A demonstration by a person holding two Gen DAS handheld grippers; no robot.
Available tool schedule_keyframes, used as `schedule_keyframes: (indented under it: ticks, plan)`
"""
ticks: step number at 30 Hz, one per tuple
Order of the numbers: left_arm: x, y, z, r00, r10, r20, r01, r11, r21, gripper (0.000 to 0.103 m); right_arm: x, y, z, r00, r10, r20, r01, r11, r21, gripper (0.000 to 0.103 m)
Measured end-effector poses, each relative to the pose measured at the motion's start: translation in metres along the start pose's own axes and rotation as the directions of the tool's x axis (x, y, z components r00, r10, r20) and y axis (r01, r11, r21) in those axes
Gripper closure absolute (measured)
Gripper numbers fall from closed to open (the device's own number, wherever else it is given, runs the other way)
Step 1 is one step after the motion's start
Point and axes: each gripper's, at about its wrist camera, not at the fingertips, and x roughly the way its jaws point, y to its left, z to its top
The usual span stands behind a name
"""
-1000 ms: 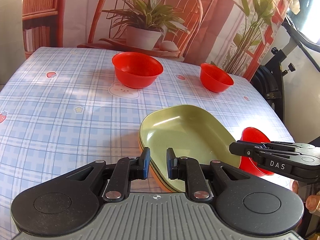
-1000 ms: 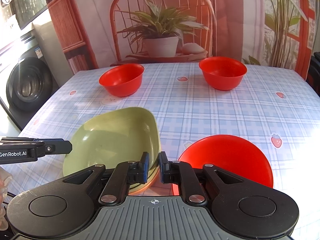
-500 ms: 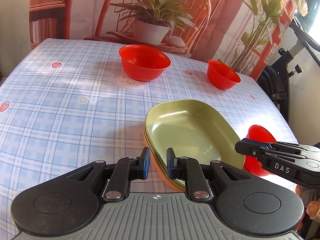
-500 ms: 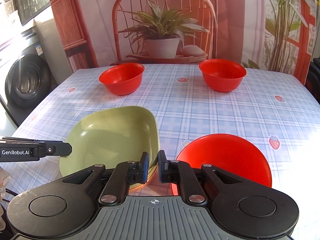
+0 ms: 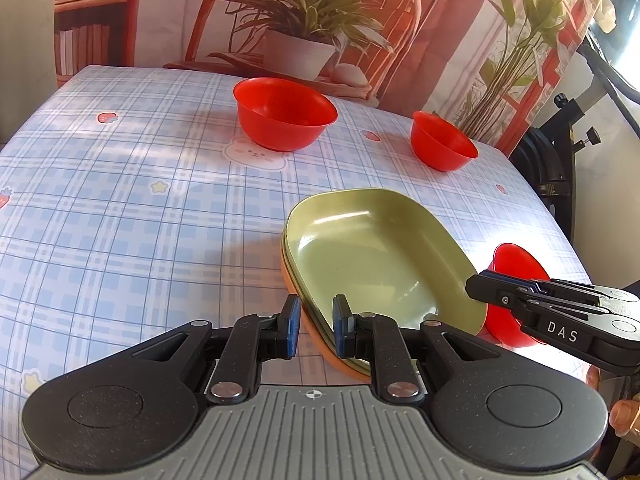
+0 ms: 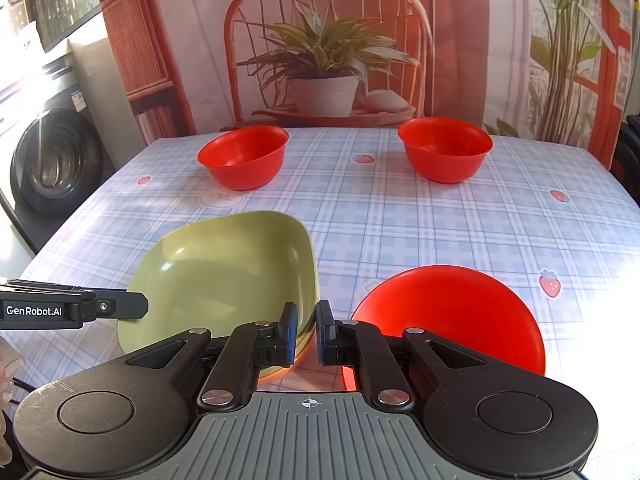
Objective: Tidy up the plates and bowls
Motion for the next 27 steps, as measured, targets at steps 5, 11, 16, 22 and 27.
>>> schedule_keyframes:
  ticks: [5, 11, 16, 22, 27]
  plan:
    - [0.000, 0.001, -0.001, 1.000, -0.003, 0.002, 0.003, 1.000, -0.005, 0.085, 0.001, -0.001, 0.000, 1.000, 0.004, -0.001, -0.004, 1.000, 0.007, 0.094]
    - [-0.001, 0.000, 0.000, 1.000, 0.000, 0.002, 0.000, 1.000, 0.002, 0.085, 0.002, -0.002, -0.002, 1.000, 0.008, -0.003, -0.008, 1.000, 0.016, 0.094]
    - [-0.011, 0.005, 0.008, 0.999, 0.009, 0.038, -0.009, 1.000, -0.016, 0.083, -0.009, -0.003, 0.007, 0.999, 0.032, 0.033, -0.033, 0.999, 0.043, 0.089]
    - [-0.028, 0.015, 0.033, 0.994, 0.006, 0.111, -0.005, 1.000, -0.009, 0.083, -0.018, -0.005, 0.030, 0.996, 0.053, 0.072, -0.058, 0.996, 0.061, 0.089]
    - [-0.040, 0.029, 0.064, 0.986, 0.010, 0.164, -0.012, 1.000, 0.009, 0.083, -0.018, -0.005, 0.056, 0.994, 0.050, 0.098, -0.055, 0.997, 0.050, 0.089]
